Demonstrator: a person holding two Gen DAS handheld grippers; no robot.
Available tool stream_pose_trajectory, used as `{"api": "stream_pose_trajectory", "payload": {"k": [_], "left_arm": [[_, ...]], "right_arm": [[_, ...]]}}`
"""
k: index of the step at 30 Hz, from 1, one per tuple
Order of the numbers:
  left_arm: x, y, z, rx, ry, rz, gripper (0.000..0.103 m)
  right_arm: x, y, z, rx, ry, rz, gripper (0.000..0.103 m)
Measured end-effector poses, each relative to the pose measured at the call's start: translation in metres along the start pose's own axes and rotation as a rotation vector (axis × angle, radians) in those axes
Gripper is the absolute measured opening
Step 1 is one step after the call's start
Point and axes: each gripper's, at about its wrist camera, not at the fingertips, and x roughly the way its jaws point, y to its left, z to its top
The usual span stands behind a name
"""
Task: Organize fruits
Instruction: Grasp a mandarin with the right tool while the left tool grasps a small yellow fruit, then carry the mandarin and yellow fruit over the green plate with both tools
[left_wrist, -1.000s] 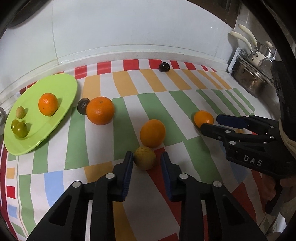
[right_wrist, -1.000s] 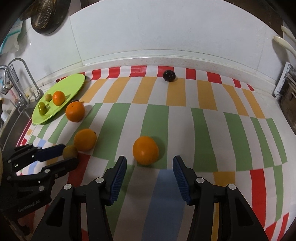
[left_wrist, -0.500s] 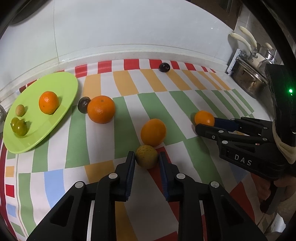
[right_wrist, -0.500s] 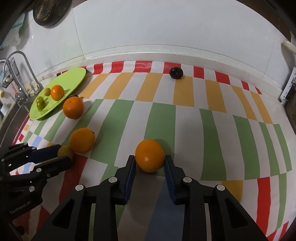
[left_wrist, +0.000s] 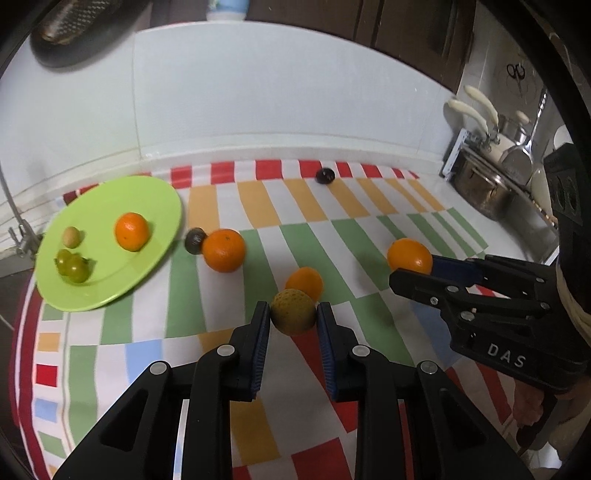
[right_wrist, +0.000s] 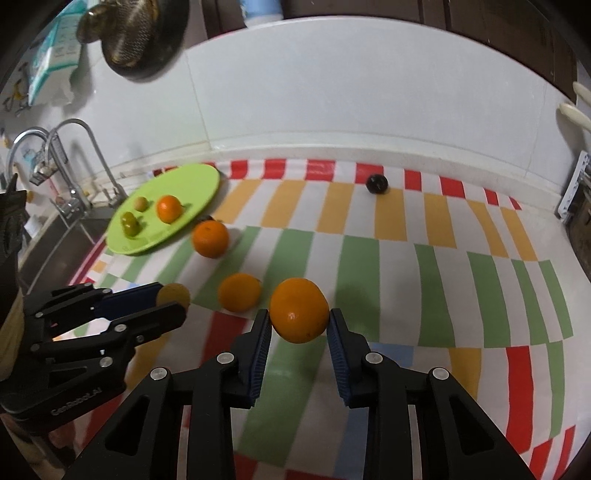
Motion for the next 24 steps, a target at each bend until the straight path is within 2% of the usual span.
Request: {"api": "stream_pose_trajectory", "payload": {"k": [8, 24], "left_arm": [[-0.030, 0.013, -0.003, -0.038, -0.061, 0.030, 0.026], [-0.082, 0.044, -0.007, -0.084, -0.143, 0.128, 0.026]], "right_arm": [[-0.021, 0.027, 0.006, -0.016, -0.056, 0.028, 0.032], [-0.034, 0.077, 0.021, -0.082, -0.122, 0.107, 0.032]]}}
